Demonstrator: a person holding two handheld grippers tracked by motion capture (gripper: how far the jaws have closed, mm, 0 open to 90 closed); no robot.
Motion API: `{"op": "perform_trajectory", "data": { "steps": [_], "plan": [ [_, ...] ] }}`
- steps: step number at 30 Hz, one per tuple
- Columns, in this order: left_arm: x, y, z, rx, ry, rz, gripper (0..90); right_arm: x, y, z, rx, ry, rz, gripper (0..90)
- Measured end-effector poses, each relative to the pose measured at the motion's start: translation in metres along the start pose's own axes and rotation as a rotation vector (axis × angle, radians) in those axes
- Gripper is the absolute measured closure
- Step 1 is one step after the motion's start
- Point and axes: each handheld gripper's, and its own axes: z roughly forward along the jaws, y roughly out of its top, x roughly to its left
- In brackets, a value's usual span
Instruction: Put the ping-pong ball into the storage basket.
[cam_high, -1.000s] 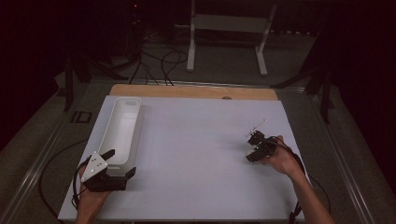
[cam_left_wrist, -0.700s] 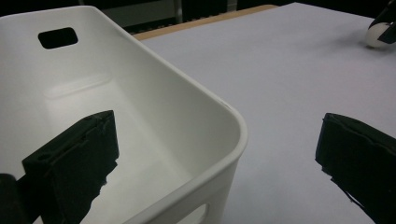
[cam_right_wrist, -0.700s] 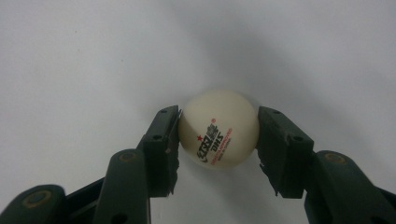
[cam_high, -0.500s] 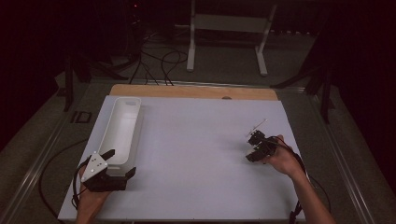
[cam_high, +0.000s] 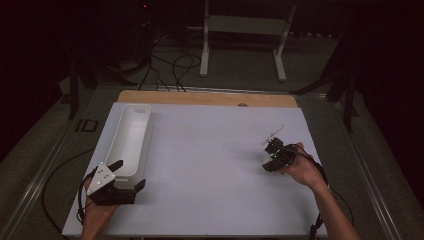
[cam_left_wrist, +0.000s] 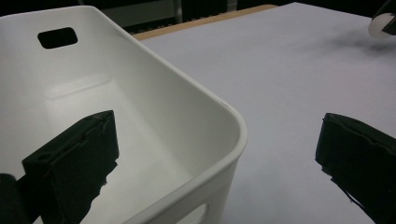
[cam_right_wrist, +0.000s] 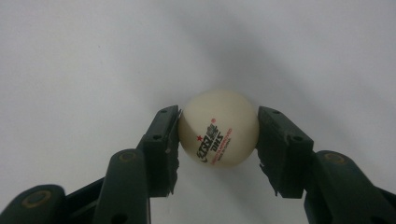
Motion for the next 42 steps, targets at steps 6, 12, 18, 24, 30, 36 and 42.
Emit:
{"op": "perform_trajectory", "data": {
  "steps": [6,12,18,24,30,36,42],
  "plan": [
    [0.000,0.000,0.000,-0.001,0.000,0.000,0.0,0.004,0.004,-0.005,-0.005,-0.001,-0.014,49.8],
    [0.000,0.000,0.000,-0.001,-0.001,0.000,0.0,0.005,0.007,-0.008,-0.009,-0.002,-0.014,49.8],
    [0.000,0.000,0.000,0.000,-0.002,0.000,0.0,0.006,0.010,-0.013,-0.017,-0.004,-0.023,49.9],
    [0.000,0.000,0.000,-0.001,-0.002,0.000,0.1,0.008,0.014,-0.018,-0.025,-0.009,-0.025,49.9],
    [0.000,0.000,0.000,-0.001,-0.003,0.000,0.0,0.007,0.016,-0.024,-0.033,-0.012,-0.029,49.9],
    [0.000,0.000,0.000,-0.001,-0.003,0.000,0.0,0.007,0.019,-0.030,-0.046,-0.004,-0.025,49.9],
    [0.000,0.000,0.000,-0.001,-0.003,0.001,0.0,0.007,0.022,-0.034,-0.053,-0.008,-0.034,49.9]
  ]
}}
